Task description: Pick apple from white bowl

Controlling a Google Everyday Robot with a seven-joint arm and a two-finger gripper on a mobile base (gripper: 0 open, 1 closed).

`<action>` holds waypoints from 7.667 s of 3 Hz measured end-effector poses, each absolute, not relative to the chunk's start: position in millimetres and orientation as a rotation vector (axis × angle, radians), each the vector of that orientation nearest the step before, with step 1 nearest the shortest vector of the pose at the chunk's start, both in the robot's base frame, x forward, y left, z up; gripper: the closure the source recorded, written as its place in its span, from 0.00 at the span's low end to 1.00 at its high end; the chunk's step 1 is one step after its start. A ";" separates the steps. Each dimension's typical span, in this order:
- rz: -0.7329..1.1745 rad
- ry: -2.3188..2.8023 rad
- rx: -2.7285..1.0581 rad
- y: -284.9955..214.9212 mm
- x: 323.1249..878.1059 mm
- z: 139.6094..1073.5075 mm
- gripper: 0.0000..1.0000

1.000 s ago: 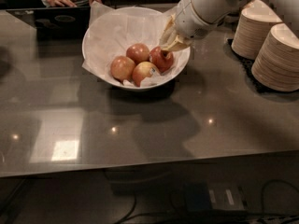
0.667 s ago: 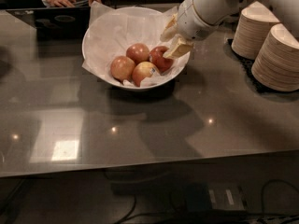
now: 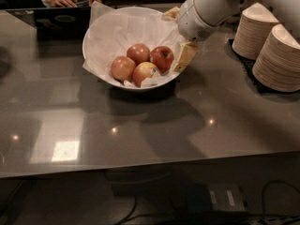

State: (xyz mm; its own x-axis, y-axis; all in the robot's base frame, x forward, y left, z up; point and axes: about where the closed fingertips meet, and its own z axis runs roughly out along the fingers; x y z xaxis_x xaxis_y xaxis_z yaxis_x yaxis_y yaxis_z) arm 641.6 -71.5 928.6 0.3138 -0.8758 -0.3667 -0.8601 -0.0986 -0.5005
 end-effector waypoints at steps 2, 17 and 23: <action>-0.023 1.534 -1.939 -70.7 643.0 925.7 0.19; 0.245 1.508 -1.894 -47.5 646.4 894.8 1.00; 0.604 1.273 -1.670 -36.5 606.2 988.7 1.00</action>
Offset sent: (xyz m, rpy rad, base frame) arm 0.0059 -0.0004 -0.0102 0.0175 0.0177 -0.0036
